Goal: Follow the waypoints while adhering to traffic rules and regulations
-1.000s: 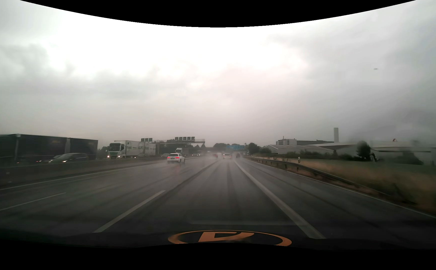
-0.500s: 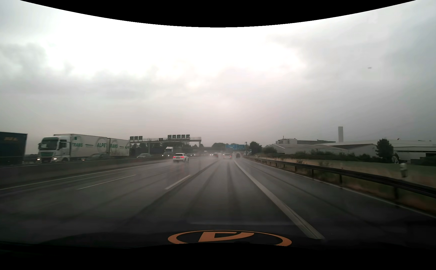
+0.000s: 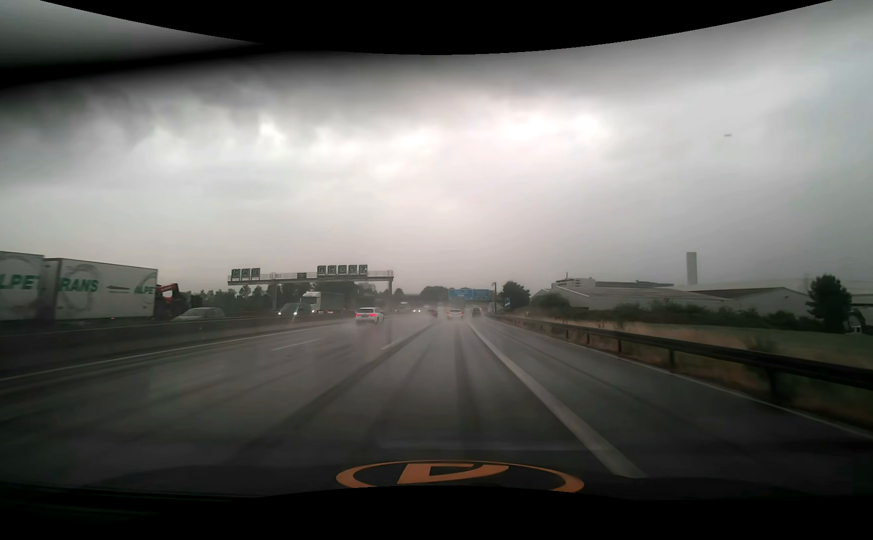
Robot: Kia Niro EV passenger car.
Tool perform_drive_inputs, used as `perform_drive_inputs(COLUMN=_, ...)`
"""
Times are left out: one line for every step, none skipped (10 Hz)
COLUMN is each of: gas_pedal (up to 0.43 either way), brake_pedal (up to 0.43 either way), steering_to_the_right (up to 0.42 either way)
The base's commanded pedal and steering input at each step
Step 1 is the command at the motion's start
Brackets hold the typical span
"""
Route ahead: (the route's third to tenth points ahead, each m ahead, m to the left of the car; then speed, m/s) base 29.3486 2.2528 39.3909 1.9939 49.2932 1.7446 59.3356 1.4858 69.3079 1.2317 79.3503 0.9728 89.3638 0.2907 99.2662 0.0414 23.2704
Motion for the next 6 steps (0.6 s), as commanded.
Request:
perform_drive_inputs(gas_pedal=0.118, brake_pedal=0.0, steering_to_the_right=0.001)
perform_drive_inputs(gas_pedal=0.118, brake_pedal=0.0, steering_to_the_right=0.001)
perform_drive_inputs(gas_pedal=0.118, brake_pedal=0.0, steering_to_the_right=0.001)
perform_drive_inputs(gas_pedal=0.118, brake_pedal=0.0, steering_to_the_right=0.001)
perform_drive_inputs(gas_pedal=0.118, brake_pedal=0.0, steering_to_the_right=0.001)
perform_drive_inputs(gas_pedal=0.118, brake_pedal=0.0, steering_to_the_right=0.001)
